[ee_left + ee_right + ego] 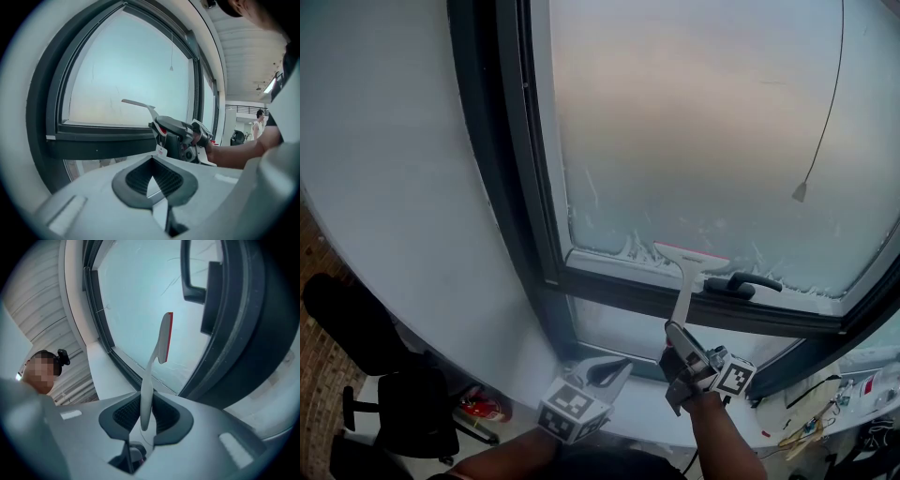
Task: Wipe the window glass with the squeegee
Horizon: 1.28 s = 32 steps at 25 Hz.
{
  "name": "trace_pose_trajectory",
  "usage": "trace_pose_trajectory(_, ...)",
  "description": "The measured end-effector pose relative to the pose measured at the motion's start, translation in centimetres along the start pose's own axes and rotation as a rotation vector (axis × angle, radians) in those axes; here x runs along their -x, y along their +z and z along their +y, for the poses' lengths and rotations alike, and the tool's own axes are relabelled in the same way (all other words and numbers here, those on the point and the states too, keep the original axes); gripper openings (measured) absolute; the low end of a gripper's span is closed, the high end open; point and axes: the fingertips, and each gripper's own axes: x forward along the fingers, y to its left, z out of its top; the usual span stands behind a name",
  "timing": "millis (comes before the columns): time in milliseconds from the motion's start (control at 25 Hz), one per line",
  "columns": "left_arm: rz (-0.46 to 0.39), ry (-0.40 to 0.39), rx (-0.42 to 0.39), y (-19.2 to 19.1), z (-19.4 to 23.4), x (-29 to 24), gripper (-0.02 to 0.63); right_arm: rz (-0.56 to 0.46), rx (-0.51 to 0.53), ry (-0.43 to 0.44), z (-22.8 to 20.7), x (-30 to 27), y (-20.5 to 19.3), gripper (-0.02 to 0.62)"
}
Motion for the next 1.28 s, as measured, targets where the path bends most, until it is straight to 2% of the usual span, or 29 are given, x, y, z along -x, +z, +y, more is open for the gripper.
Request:
trace_pose_trajectory(320,-0.004,-0.004,-0.014,0.4,-0.5,-0.2,0.001,-0.003,-0.030,-0.069,-2.7,2.2,-1.5,0.091)
trace_pose_trajectory(720,0.020,0.030,-0.017,-0.2,-0.5,0.0,0.001,-0.004,-0.074,-0.106,-4.3,3.2,-2.9,0.091)
trace_pose_trajectory(840,-0.007,0.019,0.002,0.1,-0.8,-0.1,0.001,-0.002,-0.070,-0.105,-4.2,3.2,-2.8,0.091)
trace_pose_trajectory(1080,-0.006,0.020,-0.003,0.1,-1.0,-0.2,0.001,-0.006,-0.076,-0.099,-4.0,3.2,-2.7,0.091)
trace_pose_trajectory(1280,-0.015,0.019,-0.010,0.4,-1.2,-0.4,0.001,0.016,-0.031,-0.076,-2.5,2.9,-2.3,0.091)
